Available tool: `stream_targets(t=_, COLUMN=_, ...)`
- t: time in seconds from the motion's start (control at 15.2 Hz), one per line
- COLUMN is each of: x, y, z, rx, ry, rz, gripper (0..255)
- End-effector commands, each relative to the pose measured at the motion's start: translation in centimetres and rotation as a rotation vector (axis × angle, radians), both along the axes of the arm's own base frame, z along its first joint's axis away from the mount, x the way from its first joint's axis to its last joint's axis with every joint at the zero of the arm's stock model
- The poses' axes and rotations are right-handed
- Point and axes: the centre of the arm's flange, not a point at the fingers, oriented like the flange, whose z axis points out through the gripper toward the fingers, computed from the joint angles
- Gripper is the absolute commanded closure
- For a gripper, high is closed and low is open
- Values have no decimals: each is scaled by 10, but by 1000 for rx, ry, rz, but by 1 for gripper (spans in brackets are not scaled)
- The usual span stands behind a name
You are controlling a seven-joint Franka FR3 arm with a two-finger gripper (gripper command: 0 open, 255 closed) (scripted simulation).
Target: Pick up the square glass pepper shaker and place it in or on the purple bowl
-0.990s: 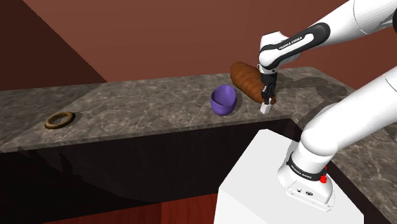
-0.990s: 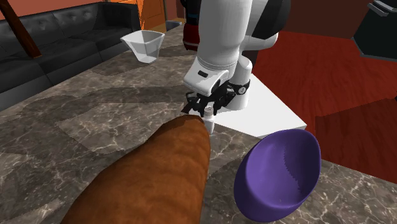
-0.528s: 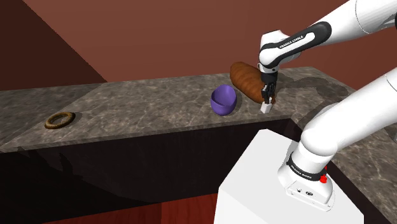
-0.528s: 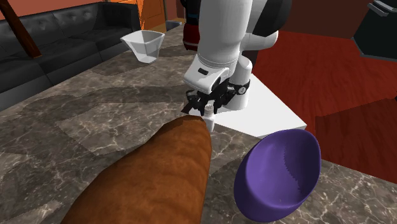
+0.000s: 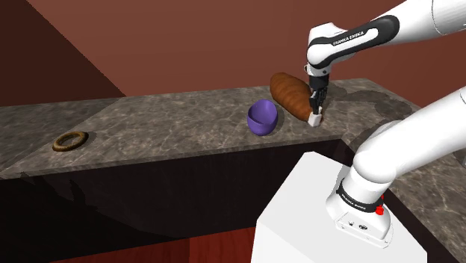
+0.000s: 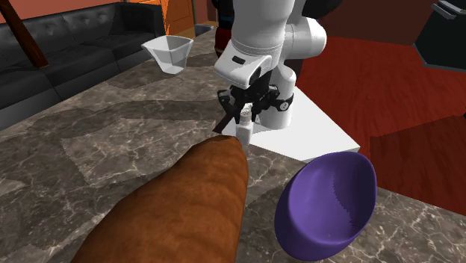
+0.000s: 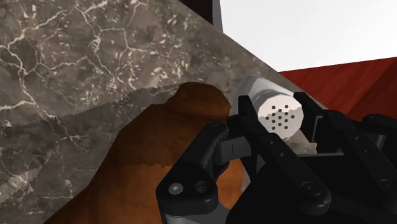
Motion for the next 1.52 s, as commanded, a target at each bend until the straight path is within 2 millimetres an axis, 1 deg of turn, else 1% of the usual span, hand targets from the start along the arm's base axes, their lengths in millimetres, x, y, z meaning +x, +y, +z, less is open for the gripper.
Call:
stream_targets(t=0.0, x=0, y=0, z=11, rx=0, ry=0, rz=0, gripper=255)
stream_targets(t=1.39, x=0, y=0, z=121, rx=0, ry=0, rz=0, gripper=255)
stream_targets(t=1.45, x=0, y=0, z=124, rx=0, ry=0, rz=0, gripper=255)
